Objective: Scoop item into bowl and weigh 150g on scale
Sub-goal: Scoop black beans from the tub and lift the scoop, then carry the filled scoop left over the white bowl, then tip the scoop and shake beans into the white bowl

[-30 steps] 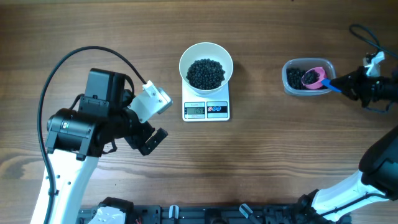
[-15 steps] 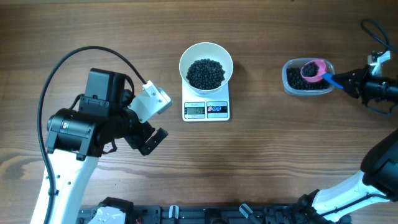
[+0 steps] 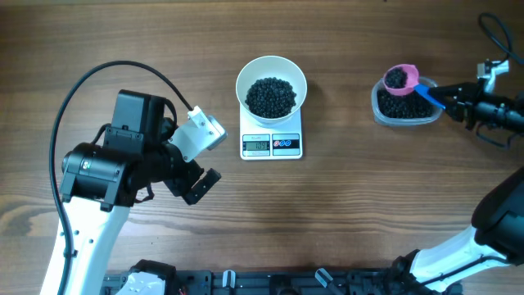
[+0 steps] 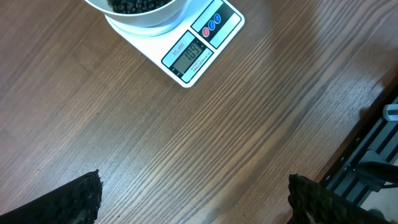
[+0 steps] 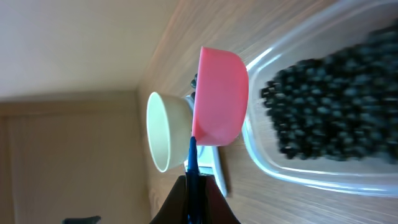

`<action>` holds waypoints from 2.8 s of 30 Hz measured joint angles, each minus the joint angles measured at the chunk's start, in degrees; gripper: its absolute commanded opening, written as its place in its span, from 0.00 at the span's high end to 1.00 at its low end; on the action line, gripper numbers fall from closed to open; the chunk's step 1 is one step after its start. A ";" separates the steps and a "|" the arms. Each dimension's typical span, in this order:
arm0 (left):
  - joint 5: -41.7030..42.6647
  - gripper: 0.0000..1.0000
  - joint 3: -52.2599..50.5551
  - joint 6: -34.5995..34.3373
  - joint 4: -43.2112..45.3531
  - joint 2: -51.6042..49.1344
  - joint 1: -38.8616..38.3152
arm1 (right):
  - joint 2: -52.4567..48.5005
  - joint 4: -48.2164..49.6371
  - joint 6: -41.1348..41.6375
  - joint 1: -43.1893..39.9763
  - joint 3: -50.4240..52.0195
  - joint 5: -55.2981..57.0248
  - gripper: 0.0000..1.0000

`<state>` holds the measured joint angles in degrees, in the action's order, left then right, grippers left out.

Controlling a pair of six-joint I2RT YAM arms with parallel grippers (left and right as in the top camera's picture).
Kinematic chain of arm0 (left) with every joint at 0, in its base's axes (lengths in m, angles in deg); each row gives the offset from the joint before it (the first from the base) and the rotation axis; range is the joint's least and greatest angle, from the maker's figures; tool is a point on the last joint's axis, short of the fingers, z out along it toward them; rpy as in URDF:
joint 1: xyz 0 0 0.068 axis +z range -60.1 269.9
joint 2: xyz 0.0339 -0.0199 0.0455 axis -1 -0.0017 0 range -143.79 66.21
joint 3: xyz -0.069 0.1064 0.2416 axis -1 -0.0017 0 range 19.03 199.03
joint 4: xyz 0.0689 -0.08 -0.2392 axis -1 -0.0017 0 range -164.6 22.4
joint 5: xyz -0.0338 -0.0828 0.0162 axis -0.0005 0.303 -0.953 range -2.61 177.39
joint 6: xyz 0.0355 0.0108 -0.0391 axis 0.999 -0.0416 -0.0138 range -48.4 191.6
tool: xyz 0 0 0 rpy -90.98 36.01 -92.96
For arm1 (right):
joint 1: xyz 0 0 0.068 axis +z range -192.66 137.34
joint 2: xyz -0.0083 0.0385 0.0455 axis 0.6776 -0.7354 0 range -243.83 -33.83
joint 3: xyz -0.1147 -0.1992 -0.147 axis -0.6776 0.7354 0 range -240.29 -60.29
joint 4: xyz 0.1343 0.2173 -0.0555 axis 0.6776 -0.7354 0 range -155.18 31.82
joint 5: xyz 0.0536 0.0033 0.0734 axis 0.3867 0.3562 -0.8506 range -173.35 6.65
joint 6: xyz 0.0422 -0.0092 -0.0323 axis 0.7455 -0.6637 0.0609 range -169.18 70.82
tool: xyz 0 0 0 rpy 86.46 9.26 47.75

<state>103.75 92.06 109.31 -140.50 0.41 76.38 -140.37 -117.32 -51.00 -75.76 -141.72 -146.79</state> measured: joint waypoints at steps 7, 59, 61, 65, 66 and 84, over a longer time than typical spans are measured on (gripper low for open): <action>0.00 0.00 0.00 0.00 0.02 0.00 0.00 | 7.98 1.75 3.61 8.28 0.00 -1.09 0.95; 0.00 0.00 0.00 0.00 0.00 0.00 0.00 | 11.54 23.02 8.09 52.43 0.09 43.65 0.95; 0.00 0.00 0.00 0.00 0.00 0.00 0.00 | 11.54 22.27 8.33 53.37 0.09 43.65 0.95; 0.00 0.00 0.00 0.00 0.00 0.00 0.00 | 11.54 21.81 10.49 54.18 0.09 43.65 0.95; 0.00 0.00 0.00 0.00 0.00 0.00 0.00 | 11.54 21.64 10.67 54.18 0.09 43.67 0.95; 0.00 0.00 0.00 0.00 0.00 0.00 0.00 | 11.54 23.15 15.04 55.36 0.17 51.65 0.96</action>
<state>103.75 92.06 109.31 -140.50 0.41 76.38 -128.83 -94.17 -35.96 -20.40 -141.55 -95.14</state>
